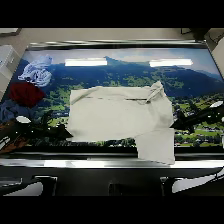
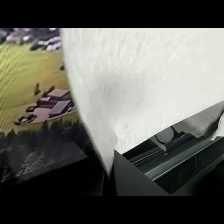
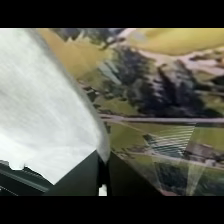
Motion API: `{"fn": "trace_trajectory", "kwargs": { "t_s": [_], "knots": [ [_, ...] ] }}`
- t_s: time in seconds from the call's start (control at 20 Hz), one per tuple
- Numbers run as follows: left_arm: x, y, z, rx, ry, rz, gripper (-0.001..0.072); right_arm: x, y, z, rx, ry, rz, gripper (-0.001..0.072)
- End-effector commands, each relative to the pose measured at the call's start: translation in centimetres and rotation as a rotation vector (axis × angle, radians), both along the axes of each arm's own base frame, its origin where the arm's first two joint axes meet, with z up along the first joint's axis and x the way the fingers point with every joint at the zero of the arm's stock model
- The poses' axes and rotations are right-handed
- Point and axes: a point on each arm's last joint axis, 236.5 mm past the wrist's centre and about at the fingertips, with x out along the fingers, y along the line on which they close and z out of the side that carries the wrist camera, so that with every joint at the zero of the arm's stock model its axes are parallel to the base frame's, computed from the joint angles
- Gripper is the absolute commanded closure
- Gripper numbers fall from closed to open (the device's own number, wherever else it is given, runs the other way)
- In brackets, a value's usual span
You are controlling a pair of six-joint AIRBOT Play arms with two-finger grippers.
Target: Fold the clothes and pants, and hang the long-sleeved shirts on hangers.
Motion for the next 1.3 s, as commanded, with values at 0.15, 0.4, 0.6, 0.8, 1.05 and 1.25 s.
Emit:
{"fn": "trace_trajectory", "kwargs": {
  "t_s": [0.15, 0.4, 0.6, 0.8, 1.05, 1.25],
  "knots": [
    [10.1, 1.9, 13.3, 0.084, -0.451, -0.003, 0.0687, 5.2, 0.1, 12.5, -0.034, -0.373, 0.039, 0.0669],
    [13.7, 4.7, 49.0, 0.317, -1.418, 0.166, 0.0685, 10.1, -1.1, 44.7, -0.476, -1.306, 0.011, 0.0669],
    [4.0, 3.7, 61.7, 0.405, -1.755, 0.212, 0.0686, -2.3, 1.7, 62.3, -0.938, -1.709, -0.038, 0.0669],
    [-1.7, 2.3, 63.8, 0.378, -1.818, 0.228, 0.0686, -11.6, 4.1, 65.4, -1.086, -1.769, -0.142, 0.0669],
    [-3.5, 2.0, 64.8, 0.336, -1.829, 0.273, 0.0686, -13.7, 5.0, 70.1, -1.063, -1.957, -0.289, 0.0669],
    [1.6, 3.1, 60.7, 0.378, -1.675, 0.221, 0.0686, -7.3, 2.7, 63.7, -0.921, -1.702, -0.214, 0.0671]
  ]
}}
